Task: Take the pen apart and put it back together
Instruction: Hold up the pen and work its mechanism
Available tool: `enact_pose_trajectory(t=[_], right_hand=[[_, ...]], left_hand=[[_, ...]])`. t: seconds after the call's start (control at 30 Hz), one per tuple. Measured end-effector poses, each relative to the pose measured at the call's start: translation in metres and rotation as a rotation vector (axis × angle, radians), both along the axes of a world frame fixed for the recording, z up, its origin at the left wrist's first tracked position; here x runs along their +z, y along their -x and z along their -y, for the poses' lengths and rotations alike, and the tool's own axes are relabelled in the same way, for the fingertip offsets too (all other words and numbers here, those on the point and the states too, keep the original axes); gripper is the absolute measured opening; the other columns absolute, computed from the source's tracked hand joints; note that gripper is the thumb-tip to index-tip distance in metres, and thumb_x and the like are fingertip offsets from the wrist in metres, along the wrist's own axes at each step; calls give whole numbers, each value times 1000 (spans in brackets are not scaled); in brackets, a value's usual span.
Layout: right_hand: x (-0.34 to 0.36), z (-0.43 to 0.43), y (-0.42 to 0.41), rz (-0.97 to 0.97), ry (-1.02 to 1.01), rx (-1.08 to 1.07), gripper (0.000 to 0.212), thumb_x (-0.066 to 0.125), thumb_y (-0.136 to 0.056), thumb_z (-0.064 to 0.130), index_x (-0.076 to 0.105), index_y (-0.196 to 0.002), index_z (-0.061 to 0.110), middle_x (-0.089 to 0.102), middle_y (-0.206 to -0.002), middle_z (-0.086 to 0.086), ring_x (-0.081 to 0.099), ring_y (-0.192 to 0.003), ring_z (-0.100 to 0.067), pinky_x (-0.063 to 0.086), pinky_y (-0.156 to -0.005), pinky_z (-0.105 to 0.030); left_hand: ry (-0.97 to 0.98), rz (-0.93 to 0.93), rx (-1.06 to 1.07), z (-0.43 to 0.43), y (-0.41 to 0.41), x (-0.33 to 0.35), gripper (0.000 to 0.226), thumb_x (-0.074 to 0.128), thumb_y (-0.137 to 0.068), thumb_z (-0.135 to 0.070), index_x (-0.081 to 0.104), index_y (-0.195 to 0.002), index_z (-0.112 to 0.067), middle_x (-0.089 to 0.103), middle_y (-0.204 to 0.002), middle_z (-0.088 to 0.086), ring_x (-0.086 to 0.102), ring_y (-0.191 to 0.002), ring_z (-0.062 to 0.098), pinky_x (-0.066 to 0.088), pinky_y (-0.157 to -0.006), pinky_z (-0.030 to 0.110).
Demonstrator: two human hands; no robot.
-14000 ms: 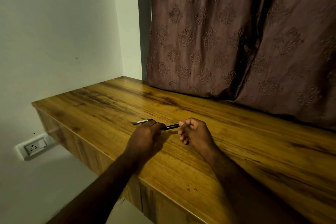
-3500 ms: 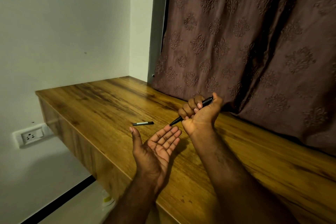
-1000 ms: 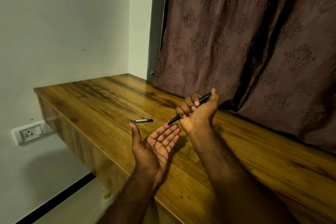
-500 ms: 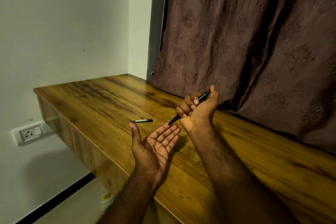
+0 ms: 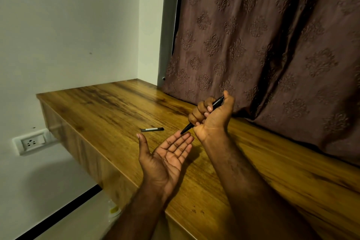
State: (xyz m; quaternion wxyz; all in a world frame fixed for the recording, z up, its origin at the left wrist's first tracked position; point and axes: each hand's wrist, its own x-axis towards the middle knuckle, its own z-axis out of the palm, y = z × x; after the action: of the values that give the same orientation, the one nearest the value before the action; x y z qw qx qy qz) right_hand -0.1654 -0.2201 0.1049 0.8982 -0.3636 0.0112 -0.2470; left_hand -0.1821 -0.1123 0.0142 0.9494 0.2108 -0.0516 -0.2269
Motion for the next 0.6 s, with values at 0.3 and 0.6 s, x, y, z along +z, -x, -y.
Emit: enact_pose_trajectory(t=[0.3, 0.6], right_hand=[[0, -6, 2, 23, 4, -13, 54, 32, -87, 54, 27, -49, 16, 18, -39, 3, 10, -34, -12, 13, -43, -15], [1, -5, 2, 31, -15, -10, 57, 30, -87, 57, 29, -48, 16, 19, -38, 3, 10, -34, -12, 13, -42, -16]], left_hand=[[41, -52, -26, -1, 0, 1, 108, 40, -69, -82, 53, -123, 10, 61, -120, 33, 64, -110, 40, 45, -99, 47], [31, -66, -29, -1, -2, 0, 107, 38, -73, -82, 52, -124, 11, 61, -121, 33, 62, -112, 42, 43, -101, 48]])
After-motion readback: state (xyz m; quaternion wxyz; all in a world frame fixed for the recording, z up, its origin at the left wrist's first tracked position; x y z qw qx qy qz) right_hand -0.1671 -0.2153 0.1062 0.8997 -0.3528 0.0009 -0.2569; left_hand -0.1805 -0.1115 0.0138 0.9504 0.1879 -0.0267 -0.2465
